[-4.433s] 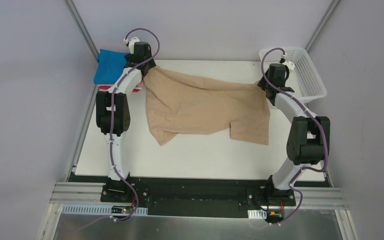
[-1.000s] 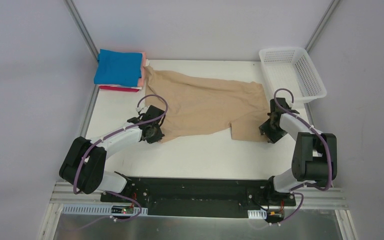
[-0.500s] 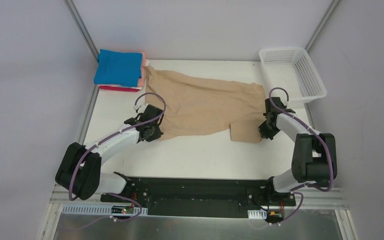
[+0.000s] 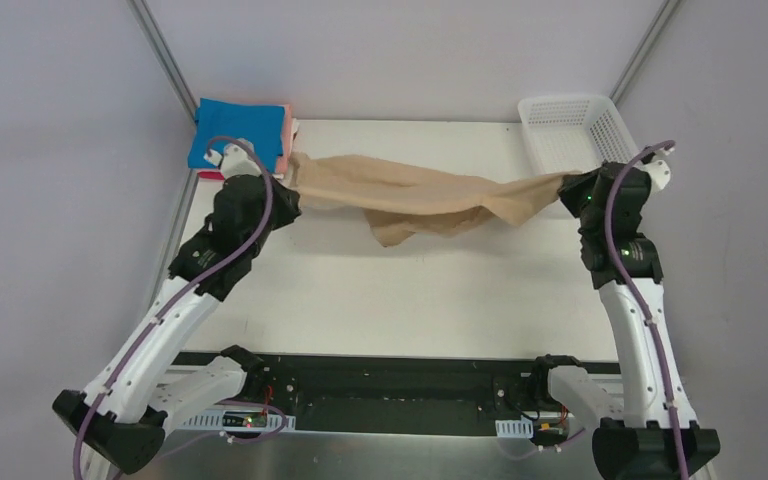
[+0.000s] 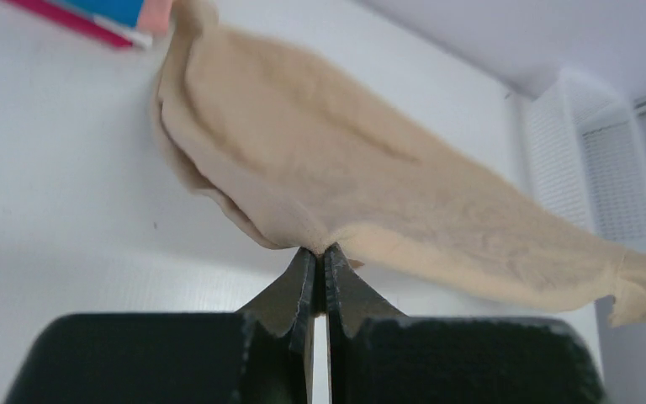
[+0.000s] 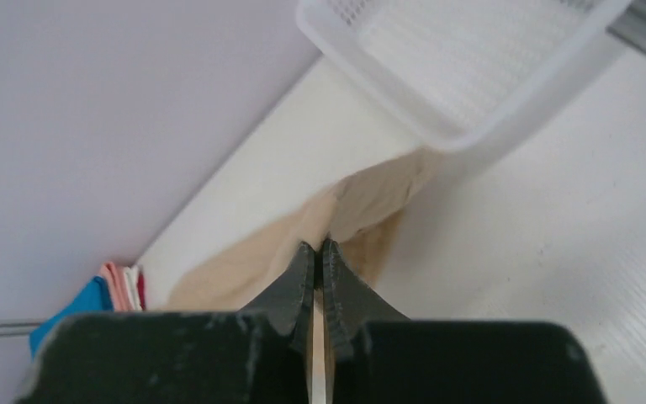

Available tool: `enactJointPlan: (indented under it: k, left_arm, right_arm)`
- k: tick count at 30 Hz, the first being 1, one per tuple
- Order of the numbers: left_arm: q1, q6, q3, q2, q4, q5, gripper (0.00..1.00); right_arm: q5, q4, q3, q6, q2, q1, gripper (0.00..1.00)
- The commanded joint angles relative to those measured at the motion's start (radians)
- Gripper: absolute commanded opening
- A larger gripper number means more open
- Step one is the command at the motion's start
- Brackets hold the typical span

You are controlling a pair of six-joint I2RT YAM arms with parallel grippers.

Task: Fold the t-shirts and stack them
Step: Flatten out the tshirt

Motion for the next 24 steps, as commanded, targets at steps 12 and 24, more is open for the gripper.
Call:
enactJointPlan:
  k: [12, 24]
  left_arm:
    - [-0.007, 0.282, 0.574, -0.126, -0.071, 0.068, 0.0]
    - [-0.007, 0.333, 0.842, -0.181, -0.154, 0.213, 0.0]
  right_arm:
    - [0.09, 0.017, 0.551, -0.255, -0.17, -0.013, 0.0]
    - [-0.08, -0.034, 0.988, -0.299, -0.11, -0.012, 0.0]
